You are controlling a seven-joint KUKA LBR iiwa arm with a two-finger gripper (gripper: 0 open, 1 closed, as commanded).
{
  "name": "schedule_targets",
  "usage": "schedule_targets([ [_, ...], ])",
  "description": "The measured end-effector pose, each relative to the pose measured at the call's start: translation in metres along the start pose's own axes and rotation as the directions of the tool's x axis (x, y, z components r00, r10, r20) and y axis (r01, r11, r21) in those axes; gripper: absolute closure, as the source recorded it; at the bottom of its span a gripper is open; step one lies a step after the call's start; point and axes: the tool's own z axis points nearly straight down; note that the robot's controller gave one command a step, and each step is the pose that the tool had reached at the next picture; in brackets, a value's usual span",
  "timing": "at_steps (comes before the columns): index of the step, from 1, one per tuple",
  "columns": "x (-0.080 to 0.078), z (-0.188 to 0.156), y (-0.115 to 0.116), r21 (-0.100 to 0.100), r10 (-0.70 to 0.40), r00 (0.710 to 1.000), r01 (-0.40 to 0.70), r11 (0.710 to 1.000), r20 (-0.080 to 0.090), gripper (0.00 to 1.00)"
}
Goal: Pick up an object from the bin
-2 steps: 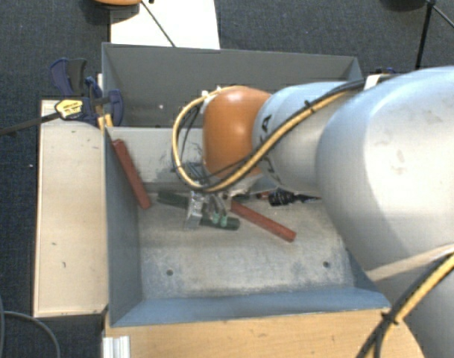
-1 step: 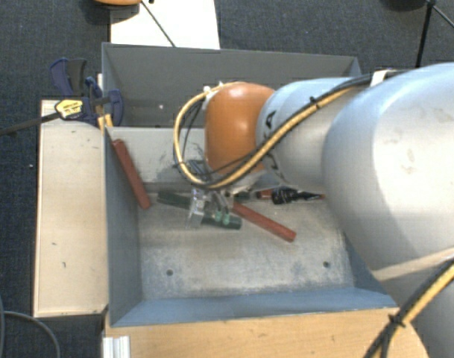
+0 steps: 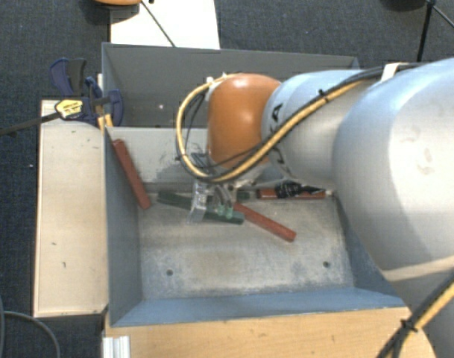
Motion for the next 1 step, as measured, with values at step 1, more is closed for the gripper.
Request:
schedule_targets([
  [1, -0.0016, -0.0156, 0.0008, -0.004, -0.001, 1.0, 0.001, 1.0, 0.008, 1.0],
])
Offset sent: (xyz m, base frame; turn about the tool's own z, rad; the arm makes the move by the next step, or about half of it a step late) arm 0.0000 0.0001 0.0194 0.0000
